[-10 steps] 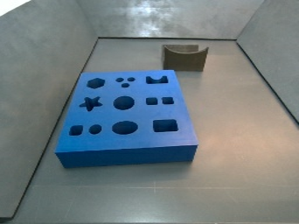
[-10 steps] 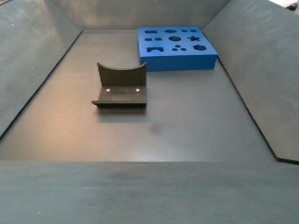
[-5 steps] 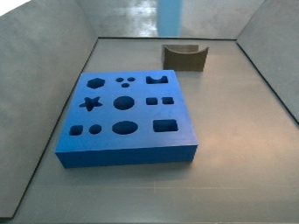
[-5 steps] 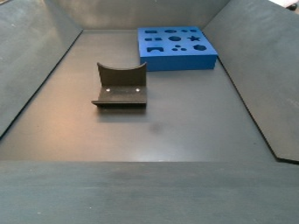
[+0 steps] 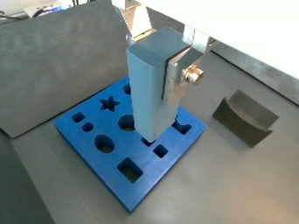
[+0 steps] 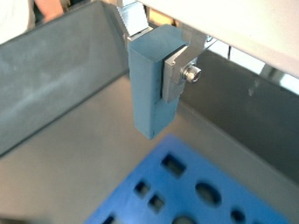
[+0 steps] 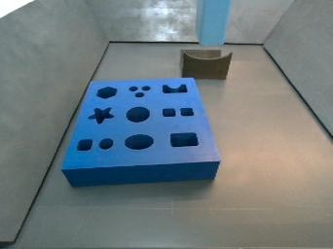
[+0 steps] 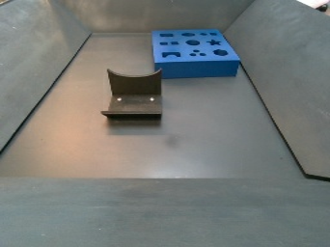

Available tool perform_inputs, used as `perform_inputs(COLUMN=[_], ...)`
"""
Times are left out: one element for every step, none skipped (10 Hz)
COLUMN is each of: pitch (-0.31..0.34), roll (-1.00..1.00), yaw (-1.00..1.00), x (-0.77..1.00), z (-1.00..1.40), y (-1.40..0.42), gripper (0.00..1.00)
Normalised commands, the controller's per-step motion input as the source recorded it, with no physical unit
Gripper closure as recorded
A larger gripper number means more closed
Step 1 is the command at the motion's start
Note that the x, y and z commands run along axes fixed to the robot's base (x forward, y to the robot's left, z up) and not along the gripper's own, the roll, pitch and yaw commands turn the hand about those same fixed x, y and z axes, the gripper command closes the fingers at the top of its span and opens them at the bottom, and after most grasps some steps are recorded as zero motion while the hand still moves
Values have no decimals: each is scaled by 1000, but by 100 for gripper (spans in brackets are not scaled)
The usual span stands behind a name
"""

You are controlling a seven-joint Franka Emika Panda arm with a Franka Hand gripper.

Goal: Insert the rectangle object.

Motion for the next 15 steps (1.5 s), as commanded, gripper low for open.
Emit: perform_inputs(pitch=[414,201,83,-14,-50,-57,-70,-54,-63,-73,-90,-96,-86,-77,-69], roll=[-180,-258,-187,-64,-49,-36,-34,-59,-74,-61,-31,-1,0,0,-20], yaw=[-358,-228,-129,-994,-917,-920,-929,-894,-849,-854,-849,-731,-611,-600,-643], x=[-576,-416,-259,0,0,0,0,0,0,0,0,11,171,183,123], z=[500,297,114,-394,-409,-434,-446,-366,-323,-357,-449,-583,-657,-660,-569], y=[913,555,311,-29,-146,-157,-151,-169,-206,-217,-237,-277,-309,-311,-291], gripper=[100,100,100,100,100,100,100,100,100,100,100,100,100,100,100])
